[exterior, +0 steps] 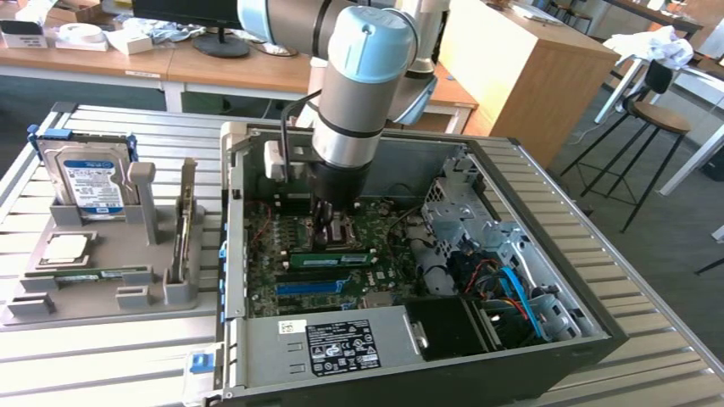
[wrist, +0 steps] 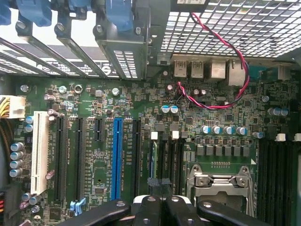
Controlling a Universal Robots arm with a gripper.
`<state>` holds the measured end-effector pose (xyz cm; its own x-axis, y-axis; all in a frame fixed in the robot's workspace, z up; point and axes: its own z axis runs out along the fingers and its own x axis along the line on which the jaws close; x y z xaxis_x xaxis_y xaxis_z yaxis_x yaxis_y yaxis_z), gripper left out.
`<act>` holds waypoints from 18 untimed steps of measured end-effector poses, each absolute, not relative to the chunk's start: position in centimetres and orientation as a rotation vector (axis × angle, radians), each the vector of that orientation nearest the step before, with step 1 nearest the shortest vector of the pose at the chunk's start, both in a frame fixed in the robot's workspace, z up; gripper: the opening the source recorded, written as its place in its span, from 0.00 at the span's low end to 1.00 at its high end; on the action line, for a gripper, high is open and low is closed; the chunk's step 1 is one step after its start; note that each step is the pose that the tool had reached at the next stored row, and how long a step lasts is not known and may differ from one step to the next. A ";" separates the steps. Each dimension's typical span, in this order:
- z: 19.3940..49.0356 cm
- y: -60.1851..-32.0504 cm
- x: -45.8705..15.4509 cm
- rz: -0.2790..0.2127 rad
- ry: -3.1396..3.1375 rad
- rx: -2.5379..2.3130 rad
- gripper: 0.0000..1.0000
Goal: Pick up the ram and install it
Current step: 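Press down the ram until it locks into place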
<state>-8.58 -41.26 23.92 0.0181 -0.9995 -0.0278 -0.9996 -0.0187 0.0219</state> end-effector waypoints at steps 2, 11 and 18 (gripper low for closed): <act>23.9 -41.3 -8.6 0.055 2.198 -2.239 0.10; 23.6 -41.3 -8.6 0.055 2.198 -2.239 0.10; 23.3 -41.3 -8.6 0.055 2.198 -2.239 0.10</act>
